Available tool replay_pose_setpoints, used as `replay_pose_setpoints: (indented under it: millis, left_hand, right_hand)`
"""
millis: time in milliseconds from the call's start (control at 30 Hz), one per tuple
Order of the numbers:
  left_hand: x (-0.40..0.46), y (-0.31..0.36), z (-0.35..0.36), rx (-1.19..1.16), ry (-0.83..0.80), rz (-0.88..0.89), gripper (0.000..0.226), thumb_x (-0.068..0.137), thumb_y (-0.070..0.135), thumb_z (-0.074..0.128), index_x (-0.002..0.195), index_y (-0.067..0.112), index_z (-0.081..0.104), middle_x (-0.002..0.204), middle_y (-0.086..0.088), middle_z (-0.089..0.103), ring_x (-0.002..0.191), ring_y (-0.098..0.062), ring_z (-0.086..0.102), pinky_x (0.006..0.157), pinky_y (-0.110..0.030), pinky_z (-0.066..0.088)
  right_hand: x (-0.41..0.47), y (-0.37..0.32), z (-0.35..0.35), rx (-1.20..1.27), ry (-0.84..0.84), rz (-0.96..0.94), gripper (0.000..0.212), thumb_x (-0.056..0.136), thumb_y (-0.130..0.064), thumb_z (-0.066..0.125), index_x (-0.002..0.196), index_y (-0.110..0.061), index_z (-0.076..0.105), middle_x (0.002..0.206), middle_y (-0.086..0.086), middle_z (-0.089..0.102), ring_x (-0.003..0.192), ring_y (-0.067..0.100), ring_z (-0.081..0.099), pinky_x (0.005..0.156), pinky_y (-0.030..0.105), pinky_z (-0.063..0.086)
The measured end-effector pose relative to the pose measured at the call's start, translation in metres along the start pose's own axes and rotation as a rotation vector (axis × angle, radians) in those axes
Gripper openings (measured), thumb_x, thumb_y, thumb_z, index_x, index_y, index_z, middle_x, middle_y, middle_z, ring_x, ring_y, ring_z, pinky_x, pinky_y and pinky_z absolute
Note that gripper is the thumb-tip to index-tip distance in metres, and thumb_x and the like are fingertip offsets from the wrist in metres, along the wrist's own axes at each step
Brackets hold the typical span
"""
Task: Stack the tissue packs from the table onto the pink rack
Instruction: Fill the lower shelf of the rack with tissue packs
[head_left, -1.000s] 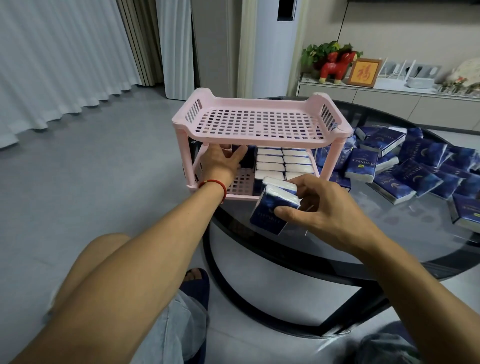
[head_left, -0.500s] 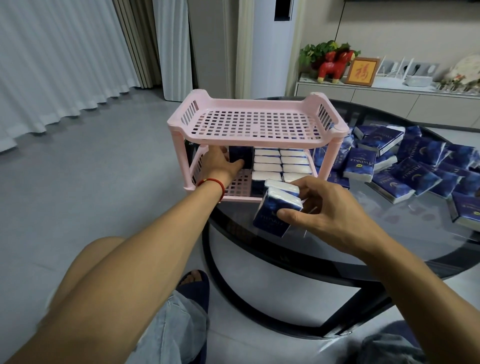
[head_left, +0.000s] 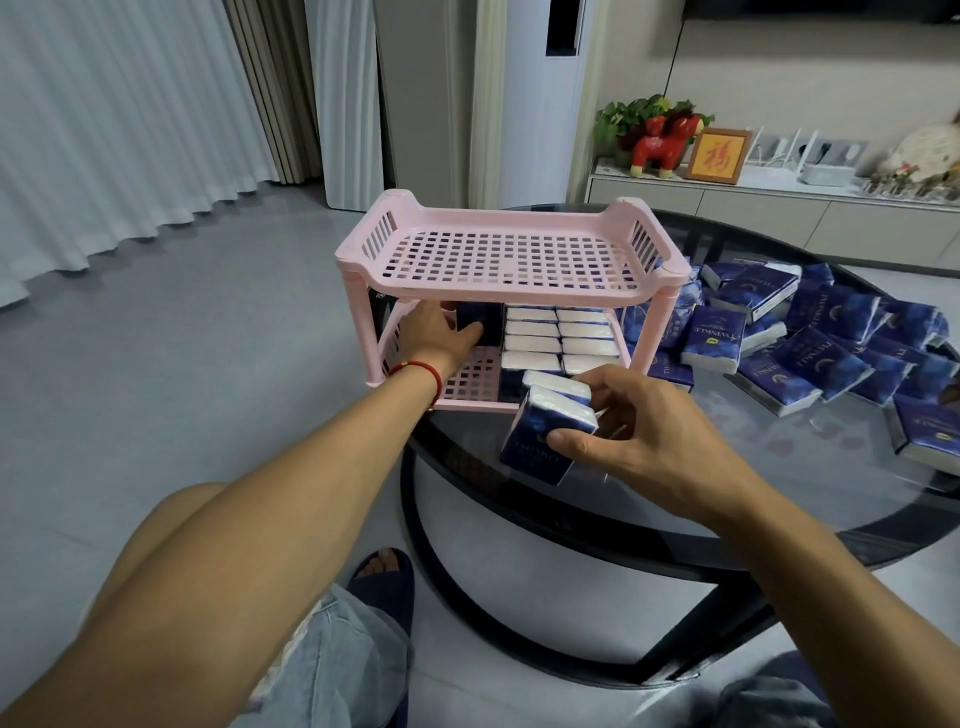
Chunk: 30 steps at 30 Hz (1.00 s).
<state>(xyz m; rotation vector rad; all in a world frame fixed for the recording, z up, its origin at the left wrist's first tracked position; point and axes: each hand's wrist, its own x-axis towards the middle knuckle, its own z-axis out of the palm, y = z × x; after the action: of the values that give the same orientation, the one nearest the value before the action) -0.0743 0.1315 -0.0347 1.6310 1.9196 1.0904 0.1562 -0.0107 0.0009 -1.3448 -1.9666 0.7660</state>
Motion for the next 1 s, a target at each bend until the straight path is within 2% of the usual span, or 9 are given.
replay_pose_setpoints:
  millis: [100,200,467,633,900,1000]
  left_hand:
    - [0.0028,-0.0010,-0.0003,-0.003,0.002,-0.019,0.037,0.087,0.031,0.076,0.116,0.011,0.068,0.112,-0.005,0.073,0.104,-0.021,0.066,0.080,-0.024,0.041]
    - [0.0046,-0.0023,0.0001,-0.008,0.009,-0.036,0.036,0.086,0.033,0.078,0.113,0.011,0.070,0.110,-0.004,0.074,0.104,-0.021,0.067,0.081,-0.024,0.042]
    - [0.0051,-0.0074,-0.0012,-0.010,-0.022,-0.037,0.042,0.083,0.039,0.080,0.116,0.018,0.067,0.110,0.002,0.074,0.103,-0.020,0.068,0.092,-0.036,0.054]
    - [0.0023,-0.0046,-0.0009,-0.018,-0.029,-0.028,0.043,0.085,0.032,0.080,0.120,0.014,0.063,0.115,-0.002,0.072,0.106,-0.021,0.066,0.086,-0.030,0.047]
    - [0.0002,-0.0029,-0.0033,-0.012,-0.035,-0.033,0.048,0.085,0.033,0.081,0.123,0.013,0.061,0.115,-0.001,0.071,0.101,-0.017,0.063,0.081,-0.028,0.043]
    - [-0.0003,-0.0027,-0.0037,-0.006,-0.042,-0.039,0.050,0.084,0.033,0.082,0.124,0.013,0.060,0.116,-0.002,0.070,0.105,-0.020,0.065,0.081,-0.029,0.043]
  right_hand:
    - [0.0014,0.0013,0.0018,-0.002,-0.008,-0.003,0.040,0.079,-0.050,0.080,0.110,-0.031,0.065,0.091,-0.009,0.073,0.075,0.006,0.070,0.067,0.025,0.057]
    - [0.0019,0.0027,0.0030,-0.016,0.002,-0.010,0.035,0.080,-0.048,0.081,0.107,-0.031,0.066,0.088,-0.010,0.072,0.072,0.004,0.068,0.065,0.022,0.053]
    - [0.0022,0.0020,0.0029,-0.021,-0.010,0.001,0.039,0.080,-0.049,0.081,0.111,-0.031,0.065,0.093,-0.010,0.074,0.077,0.004,0.070,0.070,0.028,0.060]
    - [0.0019,0.0017,0.0025,-0.019,-0.010,0.004,0.039,0.080,-0.049,0.081,0.111,-0.031,0.065,0.093,-0.011,0.074,0.077,0.004,0.071,0.071,0.029,0.060]
    - [0.0013,0.0007,0.0022,-0.006,-0.007,0.003,0.037,0.079,-0.048,0.081,0.108,-0.031,0.065,0.089,-0.008,0.074,0.074,0.006,0.071,0.068,0.031,0.061]
    - [0.0010,0.0003,0.0020,-0.008,-0.006,0.003,0.037,0.080,-0.048,0.081,0.108,-0.031,0.065,0.088,-0.008,0.074,0.074,0.006,0.071,0.068,0.033,0.061]
